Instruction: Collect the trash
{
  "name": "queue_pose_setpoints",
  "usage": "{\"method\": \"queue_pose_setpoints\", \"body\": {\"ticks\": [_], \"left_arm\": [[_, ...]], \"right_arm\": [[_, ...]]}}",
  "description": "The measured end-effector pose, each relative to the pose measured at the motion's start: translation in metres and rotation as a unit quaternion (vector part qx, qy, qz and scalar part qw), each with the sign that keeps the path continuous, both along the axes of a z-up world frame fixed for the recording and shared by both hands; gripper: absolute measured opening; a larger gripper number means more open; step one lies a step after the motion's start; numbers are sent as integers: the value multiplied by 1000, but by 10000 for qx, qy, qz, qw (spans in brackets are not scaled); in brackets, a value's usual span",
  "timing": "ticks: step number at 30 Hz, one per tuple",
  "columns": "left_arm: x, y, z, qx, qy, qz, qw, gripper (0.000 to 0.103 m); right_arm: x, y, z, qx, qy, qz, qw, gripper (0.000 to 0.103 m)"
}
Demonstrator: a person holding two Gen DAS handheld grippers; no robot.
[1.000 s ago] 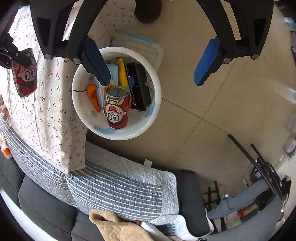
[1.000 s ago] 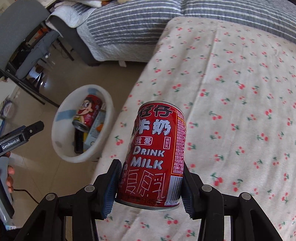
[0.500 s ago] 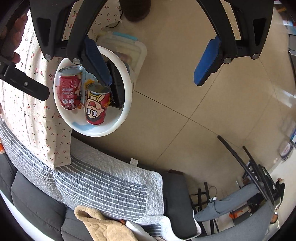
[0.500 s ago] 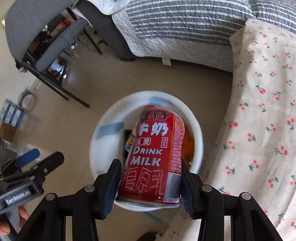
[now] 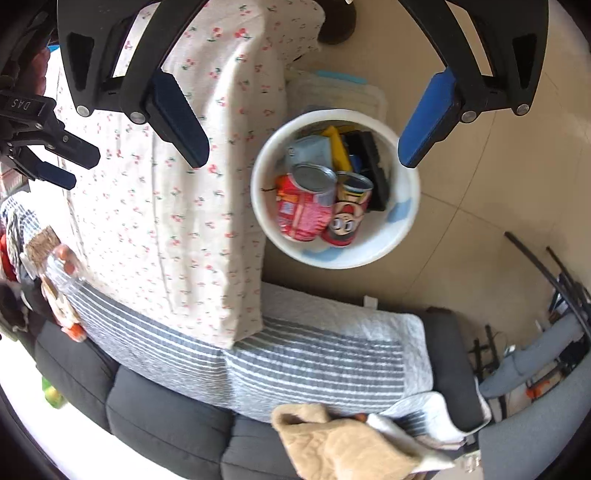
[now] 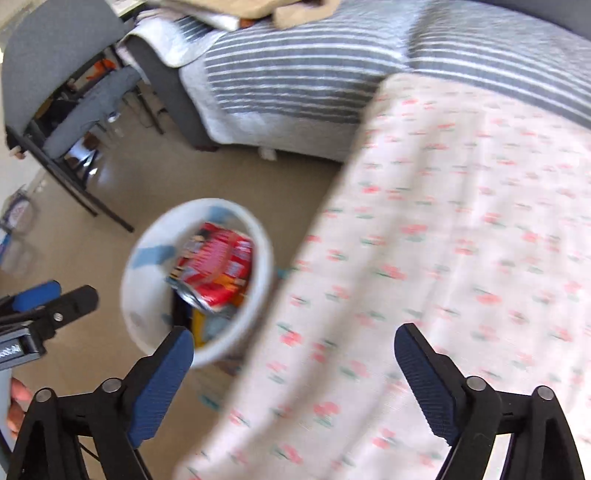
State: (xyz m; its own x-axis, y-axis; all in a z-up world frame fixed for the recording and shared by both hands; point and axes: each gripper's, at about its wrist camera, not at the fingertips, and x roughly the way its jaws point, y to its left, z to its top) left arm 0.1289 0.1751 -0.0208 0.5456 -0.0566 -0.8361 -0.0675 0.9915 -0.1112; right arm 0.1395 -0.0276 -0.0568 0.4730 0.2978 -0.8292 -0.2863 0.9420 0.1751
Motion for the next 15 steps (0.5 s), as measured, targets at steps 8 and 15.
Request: {"method": "queue_pose_setpoints", "body": {"ticks": [8, 15], "left_arm": [[-32, -106, 17, -343, -39, -983, 9946, 103], [-78, -148, 13, 90, -157, -1004, 9948, 103]], "right_arm": [[-81, -106, 36, -241, -115, -827, 9962, 97], [-159, -172, 46, -43, -506, -1502, 9873, 98]]}}
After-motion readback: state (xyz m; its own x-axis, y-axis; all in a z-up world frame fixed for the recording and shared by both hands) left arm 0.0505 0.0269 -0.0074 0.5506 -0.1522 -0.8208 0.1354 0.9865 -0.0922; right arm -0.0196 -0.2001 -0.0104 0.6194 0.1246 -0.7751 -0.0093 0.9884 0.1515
